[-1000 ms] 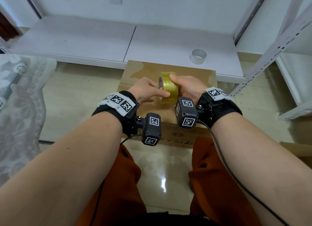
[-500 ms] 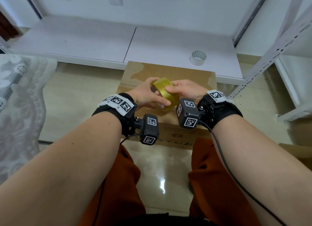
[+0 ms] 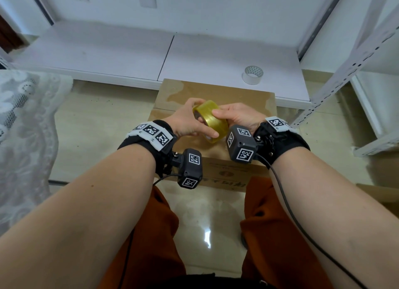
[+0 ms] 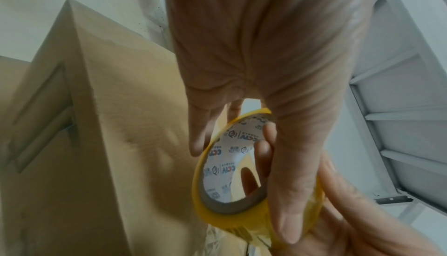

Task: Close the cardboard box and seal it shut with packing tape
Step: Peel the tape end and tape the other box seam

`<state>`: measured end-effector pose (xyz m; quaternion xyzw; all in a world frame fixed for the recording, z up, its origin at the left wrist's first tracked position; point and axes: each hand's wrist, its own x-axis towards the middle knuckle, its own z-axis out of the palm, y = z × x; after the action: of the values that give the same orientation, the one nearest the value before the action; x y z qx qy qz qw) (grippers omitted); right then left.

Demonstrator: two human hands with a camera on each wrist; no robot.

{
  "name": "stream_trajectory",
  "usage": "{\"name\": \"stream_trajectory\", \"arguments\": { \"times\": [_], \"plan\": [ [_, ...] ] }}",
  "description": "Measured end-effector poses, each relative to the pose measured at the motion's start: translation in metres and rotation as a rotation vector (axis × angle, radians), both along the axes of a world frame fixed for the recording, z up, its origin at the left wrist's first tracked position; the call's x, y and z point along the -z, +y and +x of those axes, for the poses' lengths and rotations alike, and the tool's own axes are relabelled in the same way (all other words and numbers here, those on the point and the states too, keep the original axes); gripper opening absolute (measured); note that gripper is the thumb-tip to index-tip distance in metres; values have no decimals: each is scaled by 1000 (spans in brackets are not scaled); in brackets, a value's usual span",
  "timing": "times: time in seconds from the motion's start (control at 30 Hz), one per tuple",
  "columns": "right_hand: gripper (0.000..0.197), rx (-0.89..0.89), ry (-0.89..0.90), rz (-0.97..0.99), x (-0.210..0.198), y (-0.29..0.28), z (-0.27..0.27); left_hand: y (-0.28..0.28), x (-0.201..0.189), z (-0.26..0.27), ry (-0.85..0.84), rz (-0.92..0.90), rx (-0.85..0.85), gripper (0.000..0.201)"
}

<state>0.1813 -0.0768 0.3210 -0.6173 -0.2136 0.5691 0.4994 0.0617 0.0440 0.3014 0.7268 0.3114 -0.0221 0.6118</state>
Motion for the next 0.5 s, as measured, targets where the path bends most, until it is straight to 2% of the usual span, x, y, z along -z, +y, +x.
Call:
{"name": "stream_trajectory", "arguments": {
  "times": [0.2, 0.5],
  "plan": [
    [32, -38, 3, -24, -2, -1, 2, 3, 1, -2, 8, -5, 9, 99],
    [23, 11, -71, -18, 2, 0, -4, 1, 1, -1, 48, -6, 12, 98]
  ]
}}
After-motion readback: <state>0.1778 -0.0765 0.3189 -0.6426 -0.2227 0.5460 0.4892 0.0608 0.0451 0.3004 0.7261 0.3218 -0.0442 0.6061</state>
